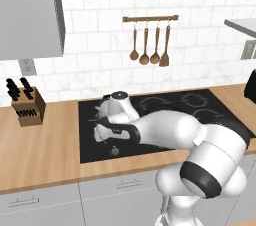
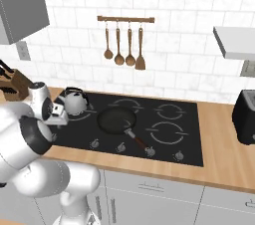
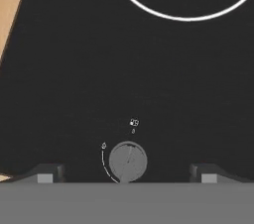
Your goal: Pick the kettle from the counter and place it on a stove burner. Then turn the burner on.
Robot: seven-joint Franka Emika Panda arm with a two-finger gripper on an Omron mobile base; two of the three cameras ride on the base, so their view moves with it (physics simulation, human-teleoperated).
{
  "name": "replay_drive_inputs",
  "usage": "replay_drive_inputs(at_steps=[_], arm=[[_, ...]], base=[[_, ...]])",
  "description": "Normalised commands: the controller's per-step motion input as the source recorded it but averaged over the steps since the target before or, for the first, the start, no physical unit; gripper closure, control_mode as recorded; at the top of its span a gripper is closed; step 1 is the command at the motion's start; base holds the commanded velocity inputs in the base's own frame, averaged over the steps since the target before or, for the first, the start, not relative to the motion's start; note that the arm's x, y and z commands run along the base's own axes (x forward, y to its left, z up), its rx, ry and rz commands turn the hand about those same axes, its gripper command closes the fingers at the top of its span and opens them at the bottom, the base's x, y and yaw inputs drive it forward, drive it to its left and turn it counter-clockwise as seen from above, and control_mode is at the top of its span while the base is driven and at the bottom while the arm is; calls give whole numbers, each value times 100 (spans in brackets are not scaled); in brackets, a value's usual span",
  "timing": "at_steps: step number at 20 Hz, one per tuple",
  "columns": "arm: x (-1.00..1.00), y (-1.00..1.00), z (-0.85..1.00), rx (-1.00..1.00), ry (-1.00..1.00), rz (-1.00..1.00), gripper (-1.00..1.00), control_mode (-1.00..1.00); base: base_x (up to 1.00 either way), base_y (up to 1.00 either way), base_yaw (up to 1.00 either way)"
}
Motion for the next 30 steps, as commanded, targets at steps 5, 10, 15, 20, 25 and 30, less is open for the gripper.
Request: replay_drive_inputs(at_steps=[5,10,15,20,25,30], arm=[[-2,0,-33,0,0,6,-100,-100],[-7,0,-50,0,2,-3,-100,-100],[4,6,-14,0,0,-5,-100,-100],[5,8,0,0,0,-1,-100,-100],[0,1,0,0,0,-1,100,-100],[0,0,0,0,0,0,100,-100]], base=[[0,0,0],[0,0,0],[0,0,0],[0,0,0],[0,0,0],[0,0,0]])
